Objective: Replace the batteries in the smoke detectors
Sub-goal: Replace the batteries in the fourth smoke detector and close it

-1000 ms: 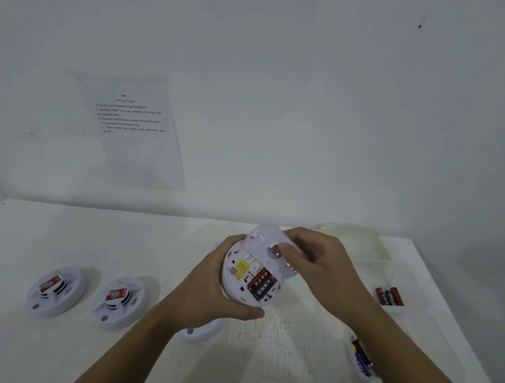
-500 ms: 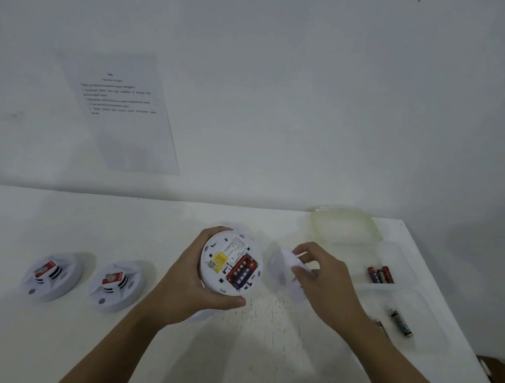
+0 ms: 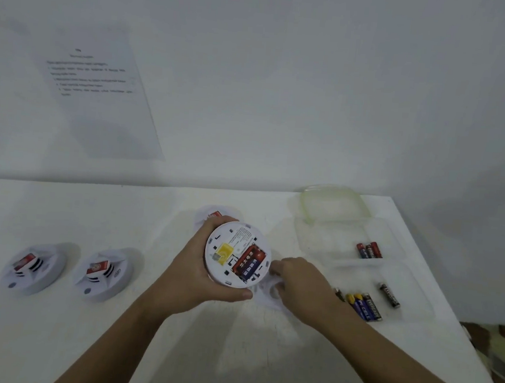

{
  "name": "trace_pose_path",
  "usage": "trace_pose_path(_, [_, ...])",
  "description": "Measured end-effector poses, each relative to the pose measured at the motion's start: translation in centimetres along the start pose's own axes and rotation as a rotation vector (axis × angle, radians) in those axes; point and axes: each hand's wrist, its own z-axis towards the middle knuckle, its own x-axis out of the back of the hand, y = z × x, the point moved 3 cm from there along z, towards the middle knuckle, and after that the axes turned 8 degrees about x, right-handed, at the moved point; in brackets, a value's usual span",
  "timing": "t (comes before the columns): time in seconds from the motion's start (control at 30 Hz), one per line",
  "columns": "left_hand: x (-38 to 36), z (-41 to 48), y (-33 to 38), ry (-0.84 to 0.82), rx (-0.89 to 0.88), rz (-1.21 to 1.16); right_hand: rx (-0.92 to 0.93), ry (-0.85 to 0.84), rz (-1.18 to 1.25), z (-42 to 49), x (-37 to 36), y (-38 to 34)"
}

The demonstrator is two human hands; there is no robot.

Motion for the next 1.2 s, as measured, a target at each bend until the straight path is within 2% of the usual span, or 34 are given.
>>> trace_pose_path(0.1, [-0.3,0.2,-0.2,-0.004,-0.002,0.0,0.013,0.043,0.057,-0.3,0.5,0.3])
trace_pose_path(0.17, [-0.7,0.4,-0.2,-0.013,0.001,-0.005,0.021,0.192,0.165,-1.1,2.1,0.4])
trace_pose_path(0.3, [-1.6,0.8,0.4,-0.016,0.007,-0.013,-0.065,0.509,0.532,-3.6,6.4,1.2])
trace_pose_path(0.4, [-2.8,1.2,1.5,-0.008,0.008,-0.015,-0.016,0.647,0.679,-5.6,9.6,1.2])
trace_pose_path(0.6, [-5.8,1.6,3.6,-0.012,-0.05,-0.023,0.144,0.508,0.653,-8.0,11.0,1.1])
trace_pose_path(0.77, [-7.6,1.9,4.1,-0.019,-0.06,-0.051,0.155,0.566,0.578,-9.0,10.5,2.0])
trace_pose_path(1.03, [-9.4,2.8,4.6,-0.009,-0.07,-0.056,0.095,0.565,0.617,-9.1,10.7,3.4])
trace_pose_path(1.2, [-10.1,3.6,4.5,-0.027,-0.066,-0.035,-0.023,0.601,0.659,-8.2,9.5,4.2])
